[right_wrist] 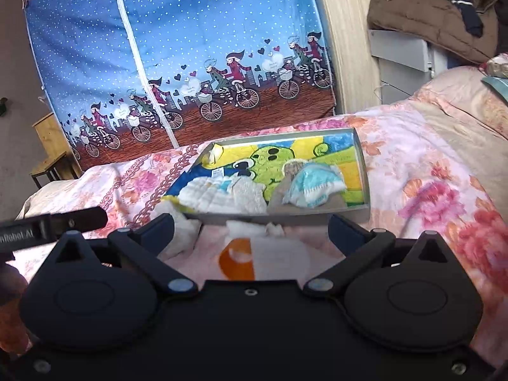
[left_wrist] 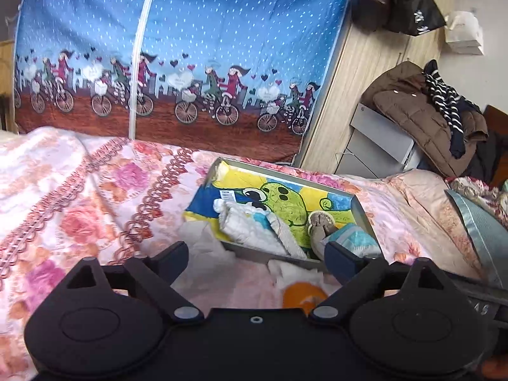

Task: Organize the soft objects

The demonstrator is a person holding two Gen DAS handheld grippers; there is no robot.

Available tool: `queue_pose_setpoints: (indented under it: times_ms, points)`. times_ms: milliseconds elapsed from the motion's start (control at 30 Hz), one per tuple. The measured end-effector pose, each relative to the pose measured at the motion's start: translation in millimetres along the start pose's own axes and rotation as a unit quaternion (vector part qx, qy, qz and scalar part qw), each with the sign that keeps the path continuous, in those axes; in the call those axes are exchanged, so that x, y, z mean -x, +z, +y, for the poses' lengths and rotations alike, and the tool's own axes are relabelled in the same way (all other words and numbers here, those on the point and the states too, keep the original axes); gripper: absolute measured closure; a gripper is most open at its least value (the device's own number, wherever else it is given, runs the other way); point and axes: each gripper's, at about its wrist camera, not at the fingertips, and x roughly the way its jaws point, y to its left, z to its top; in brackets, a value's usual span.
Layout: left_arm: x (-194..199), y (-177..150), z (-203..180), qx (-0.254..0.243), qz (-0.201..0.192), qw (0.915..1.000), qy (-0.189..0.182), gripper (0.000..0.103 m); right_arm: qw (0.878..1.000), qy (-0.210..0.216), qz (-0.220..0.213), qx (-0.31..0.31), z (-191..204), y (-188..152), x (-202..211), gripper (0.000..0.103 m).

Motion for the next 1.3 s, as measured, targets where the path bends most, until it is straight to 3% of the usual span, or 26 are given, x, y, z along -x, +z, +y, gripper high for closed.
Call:
queue_pose_setpoints:
  times_ms: [233,667,867,1300]
  points:
    - [41.3,-31.9,7.8,-0.044,-0.002,0.9990,-0.001,0.006,1.000,-0.018,0.001,-0.011,4.5,-23.8,42.4,0.000]
    - [87.1,-64.3,32.8,-0.028,-0.012,0.9995,0.004,0.001,0.996,-0.084,0.002,0.013,23.7,-51.1,71.9,0.000]
    - [85.8,-82.7,43.3,-0.004,-0.002,1.0000,0.008,0.001,0.994,-0.098,0.039,0.037,28.0,-57.4,54.3,0.000]
    - [69.1,-97.2,39.3,-0.031,0.015,0.9991,0.023,0.001,0.990,-0.102,0.062,0.070,42.1,-66.5,43.7,0.000]
